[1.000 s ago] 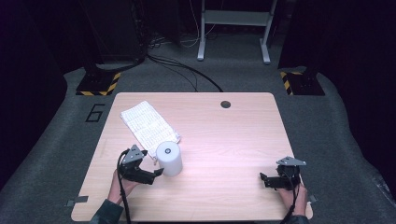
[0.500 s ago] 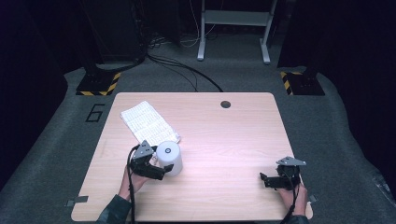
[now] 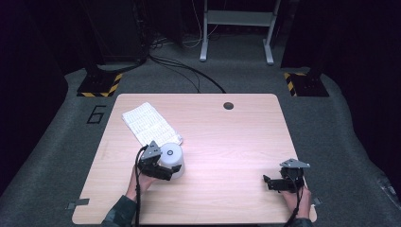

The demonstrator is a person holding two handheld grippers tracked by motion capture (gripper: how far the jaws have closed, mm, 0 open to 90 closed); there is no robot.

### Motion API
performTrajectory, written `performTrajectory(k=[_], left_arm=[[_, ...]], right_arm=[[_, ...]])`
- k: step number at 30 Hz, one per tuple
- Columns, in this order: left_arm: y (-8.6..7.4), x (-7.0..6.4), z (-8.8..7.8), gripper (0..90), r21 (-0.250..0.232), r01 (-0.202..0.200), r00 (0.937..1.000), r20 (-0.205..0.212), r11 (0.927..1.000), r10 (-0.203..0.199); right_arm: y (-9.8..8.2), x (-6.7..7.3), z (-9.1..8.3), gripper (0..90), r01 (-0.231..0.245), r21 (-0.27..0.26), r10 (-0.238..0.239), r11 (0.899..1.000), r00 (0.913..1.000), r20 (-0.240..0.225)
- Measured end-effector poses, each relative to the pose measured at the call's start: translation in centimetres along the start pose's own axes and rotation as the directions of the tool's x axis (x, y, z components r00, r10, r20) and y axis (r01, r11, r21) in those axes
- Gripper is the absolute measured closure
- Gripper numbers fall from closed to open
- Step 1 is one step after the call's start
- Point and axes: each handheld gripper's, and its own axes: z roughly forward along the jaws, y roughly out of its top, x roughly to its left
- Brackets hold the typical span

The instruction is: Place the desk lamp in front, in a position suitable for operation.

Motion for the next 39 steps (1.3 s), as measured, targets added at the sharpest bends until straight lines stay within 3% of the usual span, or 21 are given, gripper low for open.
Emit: performTrajectory(k=[5,11,13,16,23,30,39], left_arm=[[0.0,0.1,0.0,7.2,-0.016,0.004,1.0,-0.006,0.9999,-0.004],[0.0,-0.2,-0.1,8.4,-0.022,-0.02,0.9995,-0.023,0.9995,0.02],[0.0,-0.2,-0.2,8.5,-0.032,-0.018,0.9998,-0.006,0.9993,0.017],[0.3,-0.5,-0.3,8.6,-0.055,-0.014,0.9998,-0.011,0.9984,0.013],[1.6,-1.0,-0.3,8.6,-0.065,-0.045,0.999,0.006,0.9969,0.045],[3.3,-2.4,1.6,8.6,-0.061,-0.078,0.9956,0.047,0.9951,0.081],[4.2,-4.1,4.5,8.6,-0.053,-0.104,0.9895,0.095,0.9931,0.109]], right_arm=[[0.0,0.0,0.0,0.1,0.0,0.0,0.0,1.0,1.0,0.0],[0.0,0.0,0.0,0.1,-0.001,0.0,0.001,1.0,1.0,0.0],[0.0,0.0,0.0,0.1,0.0,0.0,0.0,1.0,1.0,0.0],[0.0,0.0,0.0,0.1,0.004,-0.001,-0.004,1.0,1.0,0.0],[0.0,0.0,0.0,0.1,0.0,0.0,0.0,1.0,1.0,0.0],[0.0,0.0,0.0,0.1,0.0,0.0,0.0,1.0,1.0,0.0],[0.0,0.0,0.0,0.2,0.002,-0.002,-0.002,1.0,1.0,0.001]])
